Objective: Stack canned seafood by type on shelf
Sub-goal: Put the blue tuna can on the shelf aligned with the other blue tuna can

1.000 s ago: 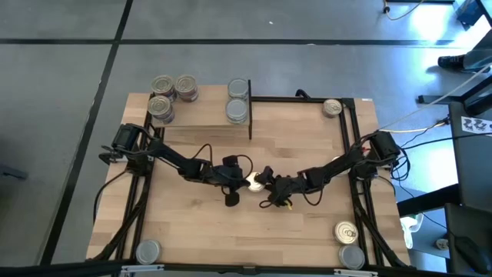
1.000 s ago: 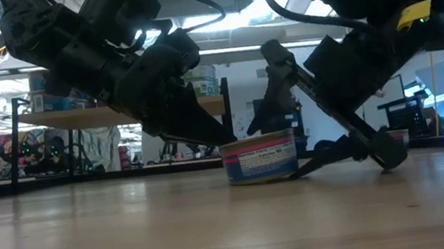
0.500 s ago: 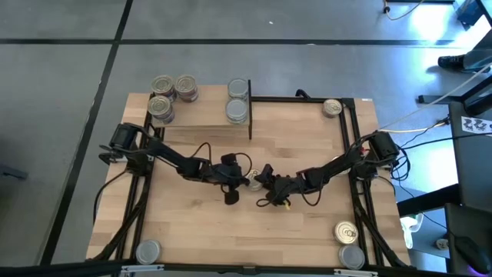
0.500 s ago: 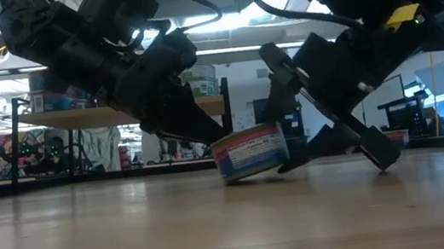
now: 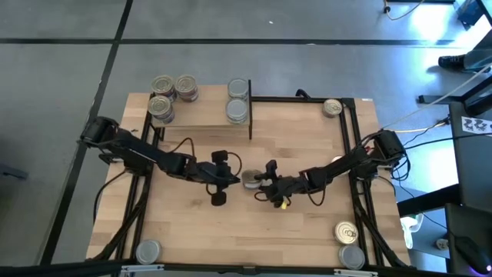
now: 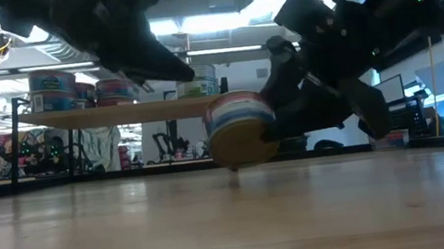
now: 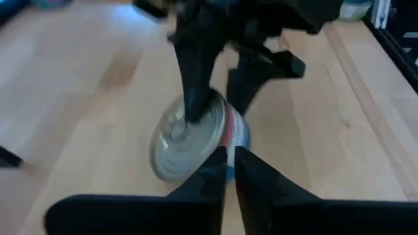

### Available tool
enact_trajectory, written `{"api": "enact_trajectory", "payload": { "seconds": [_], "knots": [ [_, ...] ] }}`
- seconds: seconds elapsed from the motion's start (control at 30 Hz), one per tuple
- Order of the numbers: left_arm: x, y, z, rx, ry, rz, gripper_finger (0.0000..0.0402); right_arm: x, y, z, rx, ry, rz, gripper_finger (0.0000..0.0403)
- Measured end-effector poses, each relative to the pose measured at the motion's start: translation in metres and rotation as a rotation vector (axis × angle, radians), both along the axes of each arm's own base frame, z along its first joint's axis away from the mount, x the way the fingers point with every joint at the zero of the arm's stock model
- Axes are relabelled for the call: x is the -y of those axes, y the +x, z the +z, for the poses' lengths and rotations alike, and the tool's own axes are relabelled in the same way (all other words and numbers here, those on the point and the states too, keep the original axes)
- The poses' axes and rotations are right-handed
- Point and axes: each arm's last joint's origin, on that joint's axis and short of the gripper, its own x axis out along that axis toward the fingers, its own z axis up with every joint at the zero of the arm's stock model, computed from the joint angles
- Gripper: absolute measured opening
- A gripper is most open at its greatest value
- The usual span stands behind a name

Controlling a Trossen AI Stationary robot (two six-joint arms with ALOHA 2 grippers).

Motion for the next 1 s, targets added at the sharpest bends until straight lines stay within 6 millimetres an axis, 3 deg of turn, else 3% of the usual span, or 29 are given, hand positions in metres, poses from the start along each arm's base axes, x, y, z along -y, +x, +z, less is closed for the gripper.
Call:
{"api": "enact_trajectory", "payload": {
  "seconds": [0.13, 0.27, 0.53, 0.7, 1.0],
  "knots": [
    [-0.005, 0.000, 0.004, 0.002, 0.095, -0.024, 0.0080, 0.000, 0.000, 0.000, 0.013, 0.095, -0.061, 0.0194],
    [-0.005, 0.002, 0.008, 0.022, 0.169, -0.066, 0.0159, 0.001, 0.000, 0.001, 0.040, 0.180, -0.123, 0.0194],
    [-0.004, 0.006, 0.001, 0.000, 0.272, -0.130, 0.0288, 0.000, 0.003, 0.006, 0.109, 0.266, -0.162, 0.0194],
    [-0.003, 0.010, -0.010, -0.028, 0.302, -0.149, 0.0313, -0.001, 0.006, 0.012, 0.175, 0.301, -0.159, 0.0194],
    [-0.001, 0.018, -0.015, 0.025, 0.365, -0.182, 0.0306, -0.002, 0.008, 0.019, 0.233, 0.351, -0.130, 0.0194]
  ]
}}
